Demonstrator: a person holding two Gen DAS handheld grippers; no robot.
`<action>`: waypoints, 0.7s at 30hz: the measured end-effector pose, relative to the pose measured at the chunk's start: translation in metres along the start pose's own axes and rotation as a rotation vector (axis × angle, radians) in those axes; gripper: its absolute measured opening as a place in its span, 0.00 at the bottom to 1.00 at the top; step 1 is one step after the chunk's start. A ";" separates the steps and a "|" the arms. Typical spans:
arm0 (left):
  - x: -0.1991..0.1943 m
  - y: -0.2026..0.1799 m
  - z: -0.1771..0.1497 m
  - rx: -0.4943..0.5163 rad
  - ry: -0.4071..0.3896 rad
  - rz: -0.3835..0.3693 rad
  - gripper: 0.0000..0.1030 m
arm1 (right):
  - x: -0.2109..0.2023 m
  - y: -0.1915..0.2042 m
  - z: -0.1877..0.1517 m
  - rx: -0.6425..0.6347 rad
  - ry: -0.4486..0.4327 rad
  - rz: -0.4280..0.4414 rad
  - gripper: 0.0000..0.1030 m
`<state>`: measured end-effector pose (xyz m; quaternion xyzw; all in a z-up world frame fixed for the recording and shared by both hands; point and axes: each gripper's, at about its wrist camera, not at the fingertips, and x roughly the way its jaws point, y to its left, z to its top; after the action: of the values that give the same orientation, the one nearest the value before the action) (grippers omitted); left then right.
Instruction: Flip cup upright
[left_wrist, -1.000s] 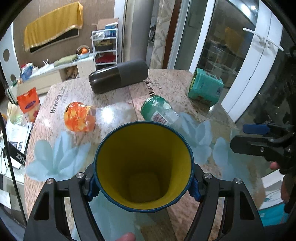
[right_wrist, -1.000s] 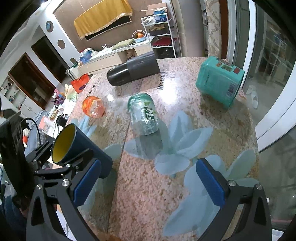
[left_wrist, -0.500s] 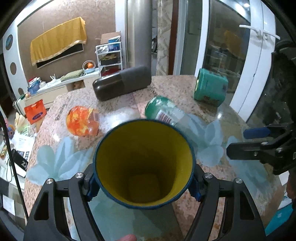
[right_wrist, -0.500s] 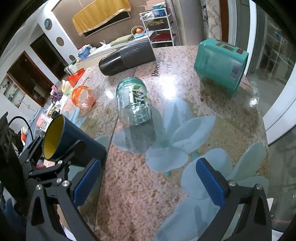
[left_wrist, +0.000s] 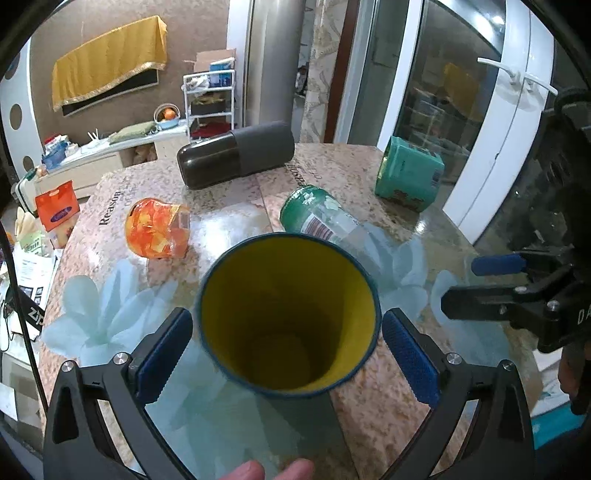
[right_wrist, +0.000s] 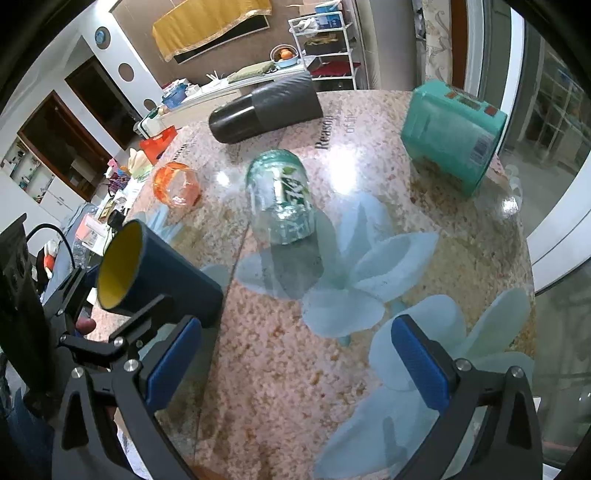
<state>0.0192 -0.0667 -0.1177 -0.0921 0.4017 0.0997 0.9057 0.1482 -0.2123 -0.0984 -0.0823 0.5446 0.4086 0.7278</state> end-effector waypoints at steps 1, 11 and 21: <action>-0.004 0.001 0.001 0.001 0.011 0.001 1.00 | -0.002 0.003 0.001 0.000 0.003 0.003 1.00; -0.046 0.032 0.023 0.003 0.152 -0.010 1.00 | -0.044 0.052 0.017 0.064 -0.040 0.010 1.00; -0.072 0.048 0.044 0.108 0.265 -0.047 1.00 | -0.066 0.098 0.013 0.136 -0.100 -0.179 1.00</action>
<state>-0.0091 -0.0177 -0.0387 -0.0650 0.5204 0.0437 0.8503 0.0860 -0.1740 -0.0044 -0.0607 0.5245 0.3079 0.7914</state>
